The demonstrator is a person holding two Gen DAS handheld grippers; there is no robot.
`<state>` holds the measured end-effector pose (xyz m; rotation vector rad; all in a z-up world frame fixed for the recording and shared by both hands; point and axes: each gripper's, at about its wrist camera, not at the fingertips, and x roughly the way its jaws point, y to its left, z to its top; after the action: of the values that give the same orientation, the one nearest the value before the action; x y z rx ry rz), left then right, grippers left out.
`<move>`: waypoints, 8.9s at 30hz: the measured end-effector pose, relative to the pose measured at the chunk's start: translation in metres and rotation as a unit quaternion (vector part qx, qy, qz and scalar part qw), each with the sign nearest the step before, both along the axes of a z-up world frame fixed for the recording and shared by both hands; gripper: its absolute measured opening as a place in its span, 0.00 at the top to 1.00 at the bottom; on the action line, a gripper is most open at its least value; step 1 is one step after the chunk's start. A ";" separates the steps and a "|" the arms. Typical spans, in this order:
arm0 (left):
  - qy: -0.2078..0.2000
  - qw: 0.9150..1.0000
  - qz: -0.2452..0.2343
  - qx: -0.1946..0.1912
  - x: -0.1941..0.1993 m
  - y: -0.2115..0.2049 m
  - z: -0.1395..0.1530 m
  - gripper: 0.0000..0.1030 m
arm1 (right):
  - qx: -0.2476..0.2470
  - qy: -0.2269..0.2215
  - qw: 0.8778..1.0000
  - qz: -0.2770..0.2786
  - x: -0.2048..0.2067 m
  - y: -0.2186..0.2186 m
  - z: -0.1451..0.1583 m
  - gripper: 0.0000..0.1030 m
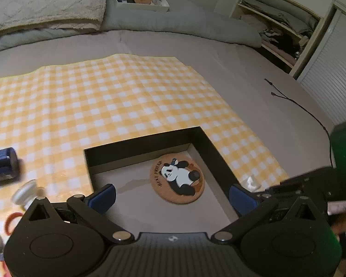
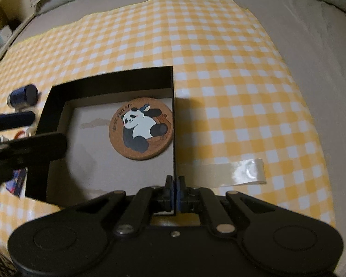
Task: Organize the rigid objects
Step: 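Carry the coaster with the left tool into the black box and release, then move the left tool to the blue pill bottle and close on it, then lift the blue bottle upright with the left tool, then carry the bottle with the left tool into the box corner and release, then move the left tool to the printed card box and grasp it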
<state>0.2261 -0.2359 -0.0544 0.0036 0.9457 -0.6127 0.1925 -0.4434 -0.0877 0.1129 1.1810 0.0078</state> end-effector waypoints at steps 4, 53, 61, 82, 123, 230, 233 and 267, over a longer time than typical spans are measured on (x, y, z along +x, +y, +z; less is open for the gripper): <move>-0.013 1.000 -0.005 0.007 -0.012 0.016 0.007 0.00 | -0.014 -0.002 1.000 0.015 -0.004 0.005 -0.001 0.97; 0.107 0.859 0.486 -0.119 0.096 0.247 -0.046 0.37 | 0.003 0.008 1.000 0.019 0.012 -0.001 -0.025 0.93; 0.118 0.780 0.592 -0.167 0.099 0.261 -0.068 0.41 | 0.012 0.011 1.000 0.021 0.022 -0.005 -0.031 0.93; 0.071 0.830 0.539 -0.126 0.112 0.260 -0.053 1.00 | 0.012 0.015 0.999 0.032 0.026 -0.006 -0.042 0.93; 0.035 0.989 0.141 -0.007 0.103 0.240 -0.084 0.50 | -0.006 0.026 0.998 0.058 0.025 -0.002 -0.048 0.92; -0.116 0.973 -0.091 0.177 0.011 0.005 -0.020 0.24 | -0.044 0.008 0.995 0.088 0.023 0.002 -0.042 0.95; -0.121 0.977 -0.090 0.154 0.001 0.009 -0.008 0.17 | -0.044 0.008 0.995 0.087 0.023 0.002 -0.042 0.95; -0.090 0.984 0.101 0.117 -0.072 0.189 -0.008 0.00 | -0.046 -0.002 0.997 0.059 0.019 0.002 -0.036 0.96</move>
<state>0.1539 -0.0471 -0.0629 0.1684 0.8251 -0.3050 0.2118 -0.4415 -0.1239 -0.0370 1.1800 0.0571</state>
